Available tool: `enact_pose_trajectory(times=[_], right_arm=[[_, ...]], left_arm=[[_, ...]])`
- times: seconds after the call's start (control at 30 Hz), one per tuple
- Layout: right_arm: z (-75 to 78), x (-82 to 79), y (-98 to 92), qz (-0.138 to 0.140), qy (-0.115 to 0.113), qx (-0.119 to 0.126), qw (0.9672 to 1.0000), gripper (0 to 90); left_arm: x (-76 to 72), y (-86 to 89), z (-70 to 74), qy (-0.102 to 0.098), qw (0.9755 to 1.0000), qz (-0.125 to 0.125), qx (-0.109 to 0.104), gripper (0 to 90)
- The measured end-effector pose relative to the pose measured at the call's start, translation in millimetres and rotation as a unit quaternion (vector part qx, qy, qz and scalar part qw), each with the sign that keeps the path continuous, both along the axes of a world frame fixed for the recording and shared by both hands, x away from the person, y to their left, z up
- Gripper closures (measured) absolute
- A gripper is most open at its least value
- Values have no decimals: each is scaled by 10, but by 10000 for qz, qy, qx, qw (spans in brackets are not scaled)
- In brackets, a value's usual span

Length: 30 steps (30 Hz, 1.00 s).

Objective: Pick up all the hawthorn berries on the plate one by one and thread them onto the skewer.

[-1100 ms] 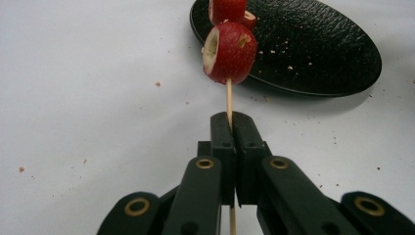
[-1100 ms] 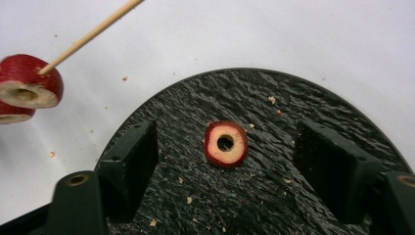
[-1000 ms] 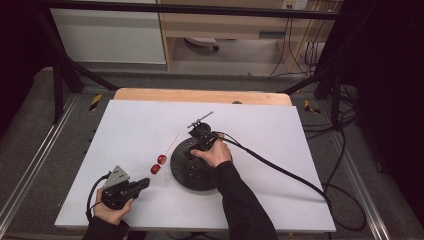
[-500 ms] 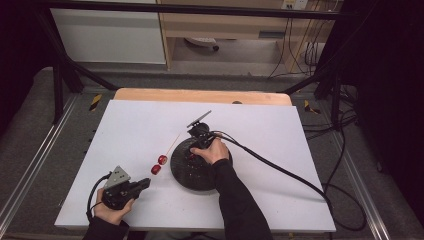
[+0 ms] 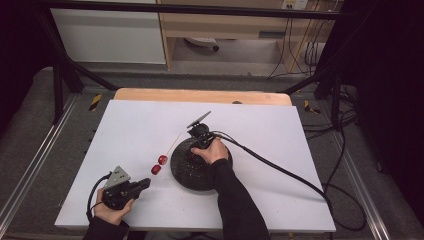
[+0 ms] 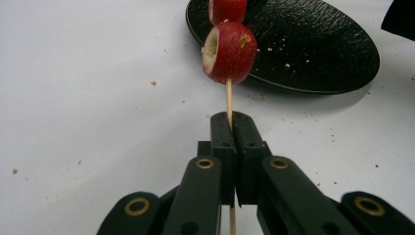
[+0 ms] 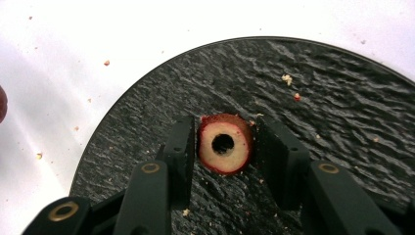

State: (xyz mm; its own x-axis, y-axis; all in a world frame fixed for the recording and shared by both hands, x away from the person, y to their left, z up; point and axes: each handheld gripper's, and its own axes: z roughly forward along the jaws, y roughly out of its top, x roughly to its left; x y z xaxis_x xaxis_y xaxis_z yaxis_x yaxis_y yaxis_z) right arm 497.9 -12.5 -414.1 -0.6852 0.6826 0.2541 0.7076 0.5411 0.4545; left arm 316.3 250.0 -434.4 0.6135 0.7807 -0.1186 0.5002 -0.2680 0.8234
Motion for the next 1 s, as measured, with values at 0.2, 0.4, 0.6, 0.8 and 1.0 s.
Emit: enact_pose_trajectory(times=[0.2, 0.4, 0.6, 0.8, 1.0], right_arm=[[0, 9, 0, -33, 61, 27, 10000, 617], [-3, 19, -6, -43, 127, 25, 9999, 620], [-6, 17, -8, -40, 136, 34, 9999, 623], [3, 10, -8, -51, 177, 58, 9998, 625], [65, -13, -22, -61, 166, 139, 9997, 626]], left_arm=[[0, -1, 0, -6, 10000, -5, 10, 882], [-1, -1, 0, -9, 10000, -3, 9, 882], [-1, -2, 0, -14, 10000, -4, 18, 882], [-1, -3, 0, -14, 10000, -7, 19, 883], [-3, -6, 1, -24, 10000, -9, 19, 883]])
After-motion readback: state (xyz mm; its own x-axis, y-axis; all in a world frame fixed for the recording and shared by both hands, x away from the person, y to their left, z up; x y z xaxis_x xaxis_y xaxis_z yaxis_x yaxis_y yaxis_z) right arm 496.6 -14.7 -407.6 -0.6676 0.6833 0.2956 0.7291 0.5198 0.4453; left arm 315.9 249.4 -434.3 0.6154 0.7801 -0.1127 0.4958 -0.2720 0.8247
